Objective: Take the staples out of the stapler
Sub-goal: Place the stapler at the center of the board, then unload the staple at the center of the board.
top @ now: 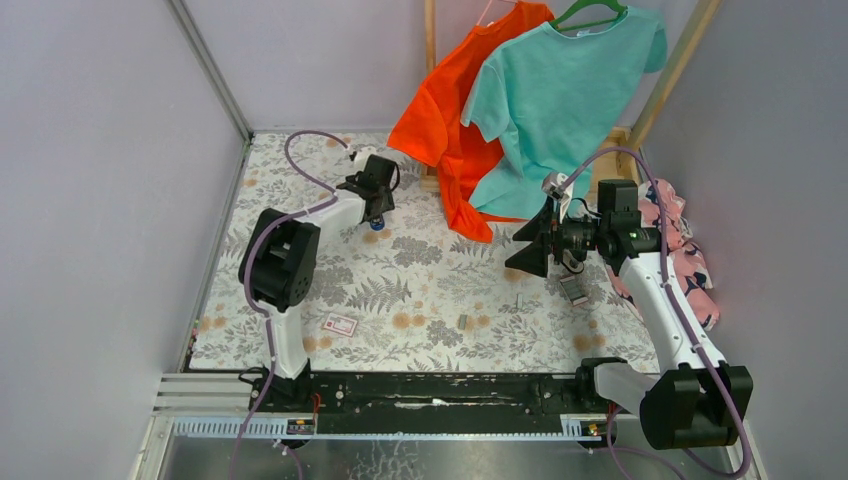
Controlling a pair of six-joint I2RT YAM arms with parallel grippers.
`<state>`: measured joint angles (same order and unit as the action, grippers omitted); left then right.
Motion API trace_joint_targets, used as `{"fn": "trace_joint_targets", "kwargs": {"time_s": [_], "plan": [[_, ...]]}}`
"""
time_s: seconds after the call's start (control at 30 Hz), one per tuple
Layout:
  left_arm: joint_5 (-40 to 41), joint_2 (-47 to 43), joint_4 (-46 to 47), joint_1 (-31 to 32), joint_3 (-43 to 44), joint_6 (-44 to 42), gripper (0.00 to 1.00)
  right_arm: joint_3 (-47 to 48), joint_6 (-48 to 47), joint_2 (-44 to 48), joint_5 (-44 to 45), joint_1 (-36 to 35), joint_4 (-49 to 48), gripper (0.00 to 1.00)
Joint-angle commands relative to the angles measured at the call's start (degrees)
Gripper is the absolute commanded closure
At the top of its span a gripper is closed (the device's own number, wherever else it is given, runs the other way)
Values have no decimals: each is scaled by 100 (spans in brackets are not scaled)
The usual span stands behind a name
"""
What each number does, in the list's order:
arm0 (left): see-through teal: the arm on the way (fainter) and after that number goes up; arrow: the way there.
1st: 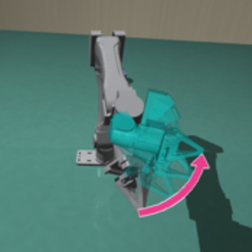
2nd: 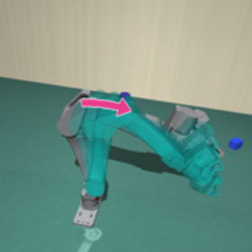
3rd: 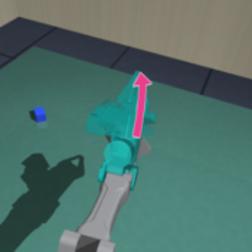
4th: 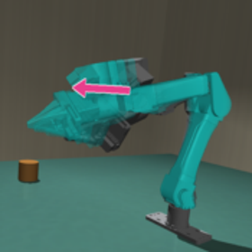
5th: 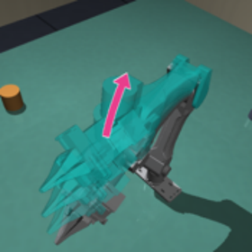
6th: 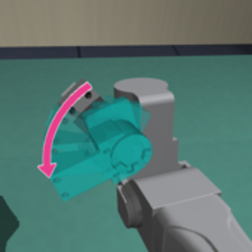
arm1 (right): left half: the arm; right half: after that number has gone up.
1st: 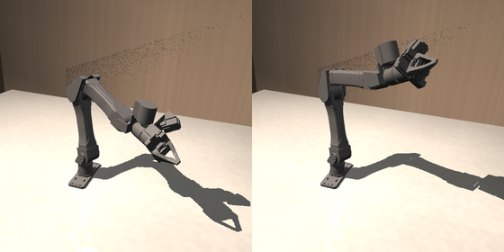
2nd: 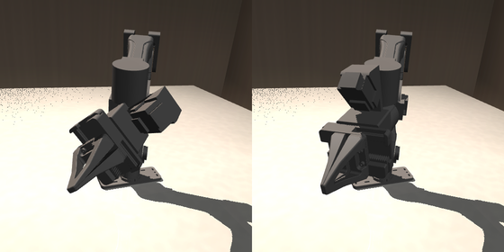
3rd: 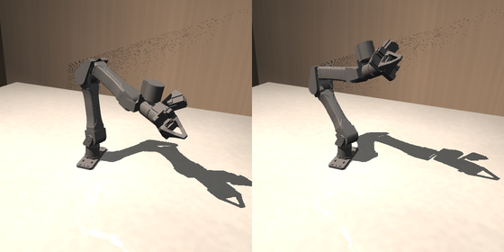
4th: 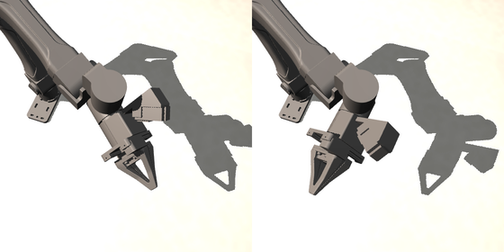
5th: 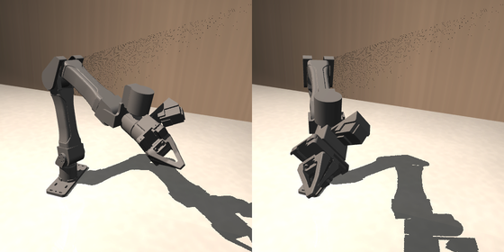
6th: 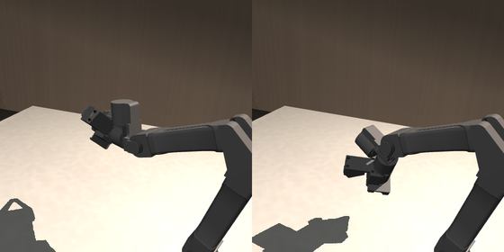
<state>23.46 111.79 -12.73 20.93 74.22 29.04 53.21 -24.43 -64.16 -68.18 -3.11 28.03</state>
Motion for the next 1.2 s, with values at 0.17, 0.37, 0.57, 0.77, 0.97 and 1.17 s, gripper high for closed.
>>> {"fn": "trace_joint_targets", "kwargs": {"time_s": [0.17, 0.37, 0.57, 0.77, 0.97, 1.17], "plan": [[-191, -870, -18, -62, -3, -34, 30, 257, -62, 165, -151, 91, 44, 9], [-2172, -3135, 1894, -63, -2088, -230, 30, 255, -59, 216, -177, 118, 42, 9], [-2563, -5079, 3162, -123, -4252, 788, 30, 253, -52, 252, -236, 136, 38, 9], [-1508, -5787, 1832, -142, -4564, 1297, 30, 251, -42, 280, -274, 136, 38, 9], [387, -5567, -428, -146, -3967, 2883, 17, 255, -35, 283, -275, 141, 27, 9], [1687, -4363, -2065, -242, -2974, 3927, 0, 254, -22, 290, -296, 136, 23, 9]]}}
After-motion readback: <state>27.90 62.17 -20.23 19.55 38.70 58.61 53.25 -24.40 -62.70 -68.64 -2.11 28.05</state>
